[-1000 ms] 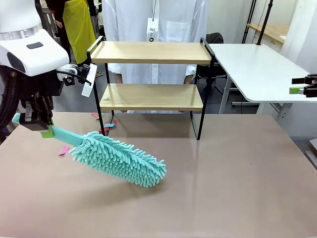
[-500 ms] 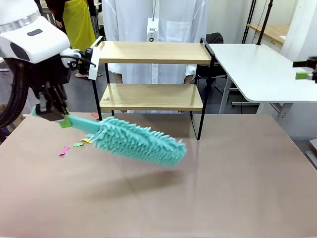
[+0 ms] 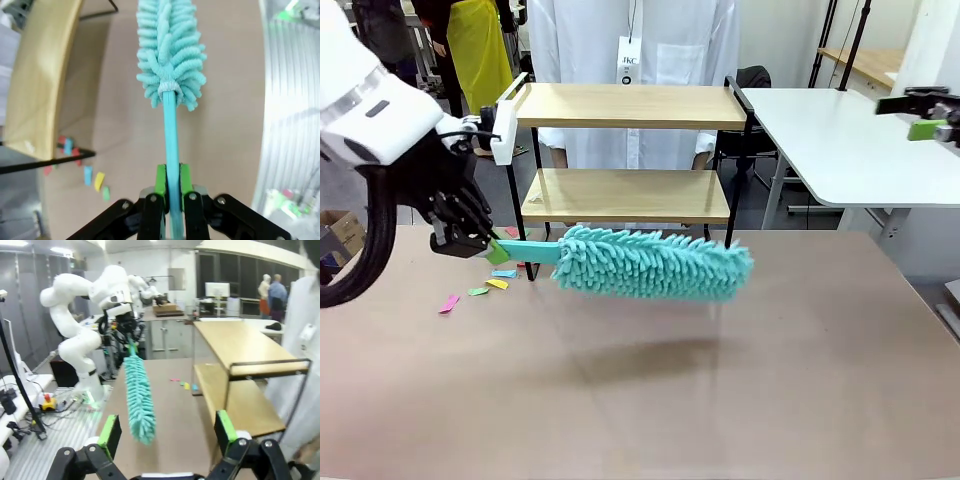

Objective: Clean the shelf.
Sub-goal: Hand the Duster back to the human.

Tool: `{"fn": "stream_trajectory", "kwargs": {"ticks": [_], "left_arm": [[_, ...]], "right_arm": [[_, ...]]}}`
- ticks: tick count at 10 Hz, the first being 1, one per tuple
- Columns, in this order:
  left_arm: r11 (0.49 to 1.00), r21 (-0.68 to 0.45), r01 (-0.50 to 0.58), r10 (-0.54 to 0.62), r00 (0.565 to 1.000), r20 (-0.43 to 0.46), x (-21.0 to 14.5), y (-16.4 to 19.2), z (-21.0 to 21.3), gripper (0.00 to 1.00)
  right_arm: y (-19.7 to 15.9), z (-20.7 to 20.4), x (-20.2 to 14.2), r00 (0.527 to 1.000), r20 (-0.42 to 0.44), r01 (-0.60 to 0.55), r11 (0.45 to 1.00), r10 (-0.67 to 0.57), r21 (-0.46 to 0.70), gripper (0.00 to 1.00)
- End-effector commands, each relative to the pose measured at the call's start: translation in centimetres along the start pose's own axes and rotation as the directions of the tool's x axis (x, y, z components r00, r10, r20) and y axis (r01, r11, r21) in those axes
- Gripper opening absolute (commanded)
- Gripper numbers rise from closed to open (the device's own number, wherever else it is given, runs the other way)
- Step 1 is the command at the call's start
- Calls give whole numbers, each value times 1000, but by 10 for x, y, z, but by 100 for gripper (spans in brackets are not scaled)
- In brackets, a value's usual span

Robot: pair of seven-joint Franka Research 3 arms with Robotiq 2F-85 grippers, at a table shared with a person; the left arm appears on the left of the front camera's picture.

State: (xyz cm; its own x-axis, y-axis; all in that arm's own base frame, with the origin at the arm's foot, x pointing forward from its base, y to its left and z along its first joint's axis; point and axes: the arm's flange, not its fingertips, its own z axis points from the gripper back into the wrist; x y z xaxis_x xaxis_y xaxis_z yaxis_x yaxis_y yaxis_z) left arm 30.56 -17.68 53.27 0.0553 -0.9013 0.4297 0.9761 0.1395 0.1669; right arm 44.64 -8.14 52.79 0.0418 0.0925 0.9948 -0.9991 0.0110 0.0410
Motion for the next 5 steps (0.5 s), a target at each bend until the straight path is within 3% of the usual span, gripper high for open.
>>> {"fn": "stream_trajectory", "kwargs": {"ticks": [1,3,5], "left_arm": [[998,30,48,-53,985,167,-13,-5,-20,13],[991,61,122,-134,959,250,-19,-4,-41,13],[990,49,132,-140,942,305,-29,7,-58,13]], "right_arm": [[7,-38,3,996,-9,86,996,-86,21,100],[10,-72,-4,991,-13,133,991,-133,10,100],[4,-87,-9,990,-17,140,990,-140,18,100]]}}
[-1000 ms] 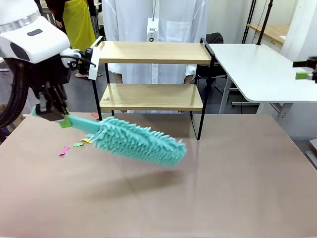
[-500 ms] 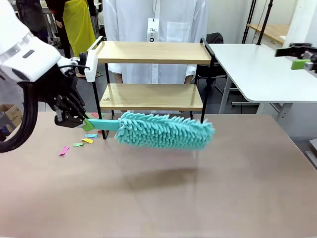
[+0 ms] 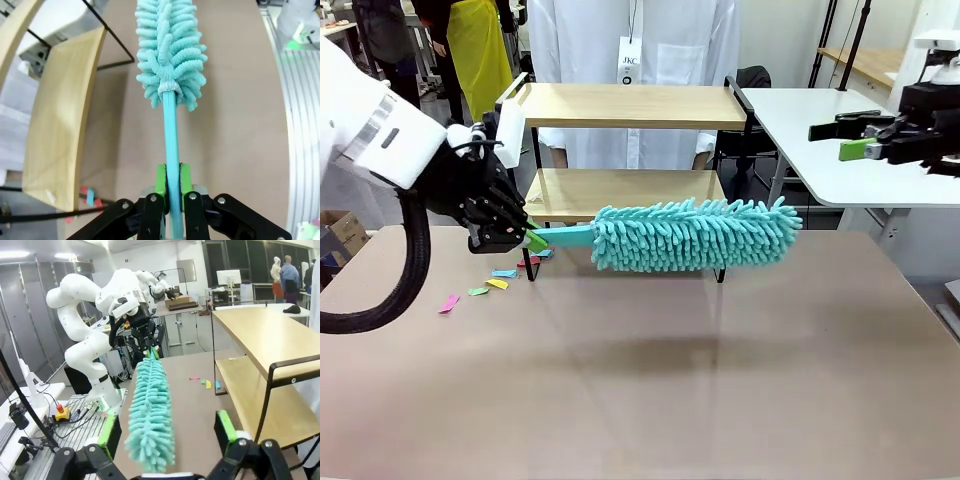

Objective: Clean the shelf.
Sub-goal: Hand the Duster back to the human.

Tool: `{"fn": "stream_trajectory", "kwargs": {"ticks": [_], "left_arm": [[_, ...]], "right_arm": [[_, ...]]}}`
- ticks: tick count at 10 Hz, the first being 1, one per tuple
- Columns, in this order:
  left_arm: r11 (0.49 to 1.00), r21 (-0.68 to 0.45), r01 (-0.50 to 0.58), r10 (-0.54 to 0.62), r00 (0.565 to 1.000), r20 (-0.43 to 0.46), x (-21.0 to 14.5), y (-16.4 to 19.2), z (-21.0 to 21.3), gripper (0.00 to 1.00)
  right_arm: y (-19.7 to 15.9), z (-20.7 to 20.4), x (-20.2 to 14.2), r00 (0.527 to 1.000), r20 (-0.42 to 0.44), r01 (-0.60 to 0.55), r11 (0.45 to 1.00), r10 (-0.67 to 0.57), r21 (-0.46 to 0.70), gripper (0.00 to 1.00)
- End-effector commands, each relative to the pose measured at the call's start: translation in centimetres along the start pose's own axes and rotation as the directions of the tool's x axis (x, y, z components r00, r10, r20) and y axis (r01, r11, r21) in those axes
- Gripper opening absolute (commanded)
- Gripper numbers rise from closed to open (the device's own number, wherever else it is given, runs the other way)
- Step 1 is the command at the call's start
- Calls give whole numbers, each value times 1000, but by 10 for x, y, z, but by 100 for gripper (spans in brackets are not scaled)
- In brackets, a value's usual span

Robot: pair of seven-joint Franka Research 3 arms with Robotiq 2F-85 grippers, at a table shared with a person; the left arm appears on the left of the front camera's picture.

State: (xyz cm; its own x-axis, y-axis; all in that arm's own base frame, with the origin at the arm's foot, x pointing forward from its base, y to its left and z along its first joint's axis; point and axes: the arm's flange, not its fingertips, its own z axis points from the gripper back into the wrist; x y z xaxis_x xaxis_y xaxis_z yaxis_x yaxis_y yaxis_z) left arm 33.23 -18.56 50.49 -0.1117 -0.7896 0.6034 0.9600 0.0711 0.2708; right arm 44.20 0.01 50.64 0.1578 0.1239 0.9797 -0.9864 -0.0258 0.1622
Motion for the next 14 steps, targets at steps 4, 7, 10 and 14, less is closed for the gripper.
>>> {"fn": "stream_trajectory", "kwargs": {"ticks": [4,7,10,14], "left_arm": [[1000,-11,14,-14,1000,20,-7,4,-8,13],[1000,-11,14,-14,1000,20,-7,4,-8,13],[1000,-11,14,-14,1000,20,-7,4,-8,13],[1000,-11,14,-14,1000,20,-7,4,-8,13]], "right_arm": [[0,0,0,1000,0,0,1000,0,0,100],[6,-1,-35,999,-35,-42,999,41,-23,100],[18,-5,-71,991,-121,-65,993,53,-98,100],[20,-31,-101,987,-136,-94,990,80,-102,100]]}}
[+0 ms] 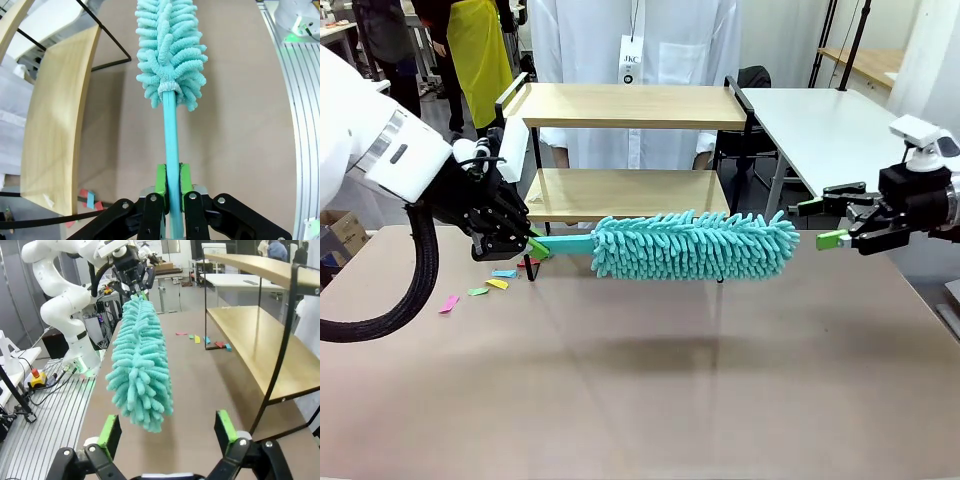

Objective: Clean the shelf.
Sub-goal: Hand the Duster back to the human.

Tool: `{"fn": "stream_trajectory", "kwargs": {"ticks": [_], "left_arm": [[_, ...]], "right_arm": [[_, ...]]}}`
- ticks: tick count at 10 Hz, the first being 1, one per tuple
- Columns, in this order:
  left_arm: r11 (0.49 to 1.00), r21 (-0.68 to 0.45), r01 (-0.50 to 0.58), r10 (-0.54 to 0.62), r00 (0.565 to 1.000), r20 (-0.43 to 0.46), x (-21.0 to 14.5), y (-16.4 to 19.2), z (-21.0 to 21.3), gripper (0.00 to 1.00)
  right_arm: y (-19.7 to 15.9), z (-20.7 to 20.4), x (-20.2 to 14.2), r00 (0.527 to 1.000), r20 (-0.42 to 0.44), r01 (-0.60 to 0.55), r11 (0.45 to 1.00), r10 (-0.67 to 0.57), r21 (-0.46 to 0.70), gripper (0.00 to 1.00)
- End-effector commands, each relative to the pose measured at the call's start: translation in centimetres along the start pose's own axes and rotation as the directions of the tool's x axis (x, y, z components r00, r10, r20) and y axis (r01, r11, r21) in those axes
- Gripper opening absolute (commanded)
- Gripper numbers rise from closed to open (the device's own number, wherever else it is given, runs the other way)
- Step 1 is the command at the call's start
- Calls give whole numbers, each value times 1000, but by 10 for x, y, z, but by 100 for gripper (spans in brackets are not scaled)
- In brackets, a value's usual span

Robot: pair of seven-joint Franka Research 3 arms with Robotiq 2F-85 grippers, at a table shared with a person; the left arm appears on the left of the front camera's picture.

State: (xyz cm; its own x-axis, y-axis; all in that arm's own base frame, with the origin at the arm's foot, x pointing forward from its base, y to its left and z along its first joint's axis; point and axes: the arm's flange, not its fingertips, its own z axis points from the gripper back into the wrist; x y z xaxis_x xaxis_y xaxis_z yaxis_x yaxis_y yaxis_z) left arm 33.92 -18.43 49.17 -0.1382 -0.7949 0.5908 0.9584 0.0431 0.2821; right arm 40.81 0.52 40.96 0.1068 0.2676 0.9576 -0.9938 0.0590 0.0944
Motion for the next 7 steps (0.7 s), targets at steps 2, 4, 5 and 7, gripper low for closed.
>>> {"fn": "stream_trajectory", "kwargs": {"ticks": [2,4,5,7], "left_arm": [[1000,-3,-15,15,1000,26,3,1,3,13],[1000,-3,-15,15,1000,26,3,1,3,13],[1000,-3,-15,15,1000,26,3,1,3,13],[1000,-3,-15,15,1000,26,3,1,3,13]], "right_arm": [[4,-29,-3,998,62,-18,1000,18,-11,100],[2,-46,-4,994,108,-26,1000,26,-1,100],[3,-52,-3,992,124,-26,1000,23,18,100],[7,-67,-1,991,134,-27,997,17,77,100]]}}
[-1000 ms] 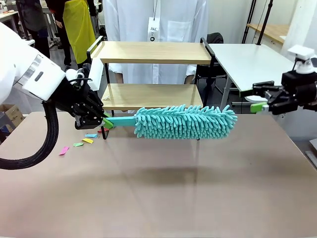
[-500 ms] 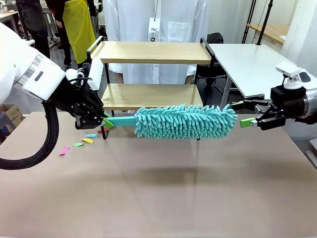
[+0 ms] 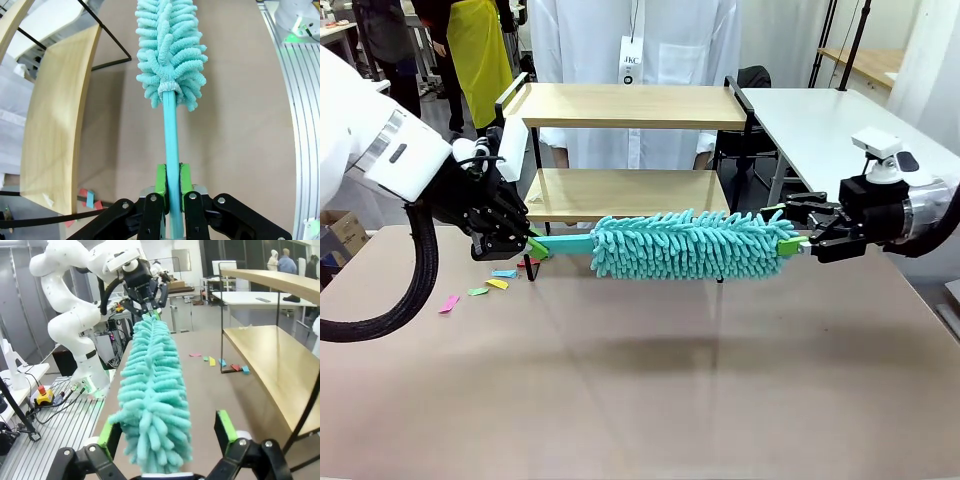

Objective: Clean the shelf.
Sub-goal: Hand the Duster back to the human.

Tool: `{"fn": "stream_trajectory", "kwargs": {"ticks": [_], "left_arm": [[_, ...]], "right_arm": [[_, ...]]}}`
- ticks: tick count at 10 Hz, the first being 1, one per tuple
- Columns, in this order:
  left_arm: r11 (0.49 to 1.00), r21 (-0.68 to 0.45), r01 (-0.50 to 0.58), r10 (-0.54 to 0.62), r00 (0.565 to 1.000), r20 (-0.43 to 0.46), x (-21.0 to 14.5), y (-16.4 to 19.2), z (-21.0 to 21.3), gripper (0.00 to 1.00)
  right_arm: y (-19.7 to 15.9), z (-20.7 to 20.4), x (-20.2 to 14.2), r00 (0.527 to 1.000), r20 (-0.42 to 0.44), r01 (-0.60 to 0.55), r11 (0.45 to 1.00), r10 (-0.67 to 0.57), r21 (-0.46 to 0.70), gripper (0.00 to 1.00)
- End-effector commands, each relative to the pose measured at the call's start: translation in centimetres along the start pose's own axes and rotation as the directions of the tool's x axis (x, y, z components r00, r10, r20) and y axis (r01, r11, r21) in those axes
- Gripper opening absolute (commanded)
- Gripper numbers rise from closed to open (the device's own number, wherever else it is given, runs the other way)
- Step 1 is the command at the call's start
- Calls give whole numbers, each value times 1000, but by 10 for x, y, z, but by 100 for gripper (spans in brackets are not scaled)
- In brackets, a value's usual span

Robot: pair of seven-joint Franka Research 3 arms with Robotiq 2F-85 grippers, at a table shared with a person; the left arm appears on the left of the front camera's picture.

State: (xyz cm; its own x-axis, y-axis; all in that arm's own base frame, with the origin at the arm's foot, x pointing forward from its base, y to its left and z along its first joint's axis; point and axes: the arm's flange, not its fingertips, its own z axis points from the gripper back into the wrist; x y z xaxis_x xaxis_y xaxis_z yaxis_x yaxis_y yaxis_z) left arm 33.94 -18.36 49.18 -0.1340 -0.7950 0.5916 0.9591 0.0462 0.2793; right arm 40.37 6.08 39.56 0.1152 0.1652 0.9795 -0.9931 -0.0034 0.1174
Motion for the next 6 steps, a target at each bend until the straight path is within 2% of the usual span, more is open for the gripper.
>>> {"fn": "stream_trajectory", "kwargs": {"ticks": [1,6], "left_arm": [[1000,-3,-11,11,1000,27,3,0,2,13],[1000,-3,-11,11,1000,27,3,0,2,13]], "right_arm": [[1,-19,-4,999,33,-33,999,33,20,100],[-5,-43,-23,999,47,-26,999,24,43,100]]}}
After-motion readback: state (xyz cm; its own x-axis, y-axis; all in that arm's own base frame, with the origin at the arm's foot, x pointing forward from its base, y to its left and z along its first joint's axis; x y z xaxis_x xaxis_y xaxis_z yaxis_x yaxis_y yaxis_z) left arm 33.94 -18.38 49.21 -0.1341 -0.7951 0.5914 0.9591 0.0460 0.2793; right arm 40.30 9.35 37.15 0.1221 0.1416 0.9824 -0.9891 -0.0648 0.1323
